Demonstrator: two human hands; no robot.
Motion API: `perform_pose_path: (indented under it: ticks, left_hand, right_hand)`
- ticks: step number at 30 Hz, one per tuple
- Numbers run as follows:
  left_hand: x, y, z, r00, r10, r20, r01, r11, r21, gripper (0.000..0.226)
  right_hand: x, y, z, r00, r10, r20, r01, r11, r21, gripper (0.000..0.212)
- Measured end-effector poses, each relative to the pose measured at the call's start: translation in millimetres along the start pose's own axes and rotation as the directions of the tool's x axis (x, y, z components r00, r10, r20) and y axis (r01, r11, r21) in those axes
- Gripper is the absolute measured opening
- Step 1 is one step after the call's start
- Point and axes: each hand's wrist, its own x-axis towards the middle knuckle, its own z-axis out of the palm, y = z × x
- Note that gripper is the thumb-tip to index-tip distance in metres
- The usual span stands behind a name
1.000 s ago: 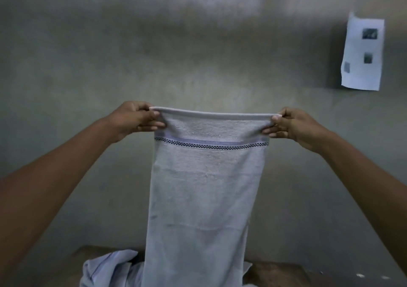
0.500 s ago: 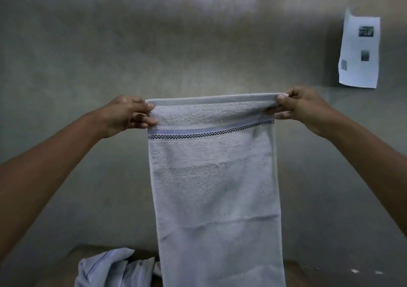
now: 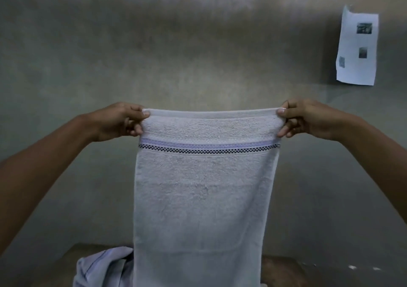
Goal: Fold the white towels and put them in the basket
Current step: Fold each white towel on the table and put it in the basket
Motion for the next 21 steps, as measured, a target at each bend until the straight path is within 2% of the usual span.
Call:
perform_pose_path:
  ticks: [1,2,4,5,8,9,12,14,17,21]
  left_hand:
    - [-3,1,-3,0.998,-0.034,0.045,0.035,0.999,-0.023,0.007]
    - [-6,2,-5,0.993,-0.066,0.1,0.069,0.997,-0.035,0.011]
    - [-7,1,-9,0.981,-0.113,0.159,0.12,0.992,-0.034,0.042]
    - [-6,1,-8,0.981,-0.125,0.15,0.131,0.991,-0.031,0.043]
    - [5,-9,0,0.991,-0.13,0.033,0.131,0.991,-0.029,0.009]
    - [9,-14,5,0.991,-0.133,-0.002,0.133,0.991,-0.024,0.009]
    - [22,-39,17,0.989,-0.134,-0.069,0.132,0.991,-0.031,0.01]
    - [33,-57,23,0.983,-0.087,-0.165,0.082,0.996,-0.035,0.013]
    - [45,-74,33,0.948,0.087,-0.308,-0.087,0.996,0.014,0.015]
    - [50,-76,35,0.893,0.226,-0.389,-0.242,0.97,0.007,0.018]
  right_hand:
    - [-3,-2,-1,0.999,0.009,0.047,-0.011,0.999,0.043,0.009]
    - [-6,-4,-2,0.996,0.013,0.093,-0.021,0.996,0.088,0.01]
    - [-9,-7,-4,0.99,0.009,0.14,-0.03,0.989,0.145,0.023]
    - [-7,-6,-4,0.99,0.012,0.137,-0.034,0.987,0.155,0.028]
    - [5,8,1,0.994,0.052,0.093,-0.066,0.986,0.151,0.016]
    - [10,15,5,0.995,0.072,0.071,-0.082,0.985,0.149,0.01]
    - [27,43,15,0.993,0.117,-0.02,-0.114,0.987,0.114,0.012]
    - [36,59,24,0.991,0.111,-0.078,-0.106,0.992,0.075,0.011]
    - [46,74,32,0.985,0.073,-0.154,-0.068,0.997,0.038,0.009]
    - [52,74,33,0.973,-0.019,-0.23,0.03,0.999,0.043,0.012]
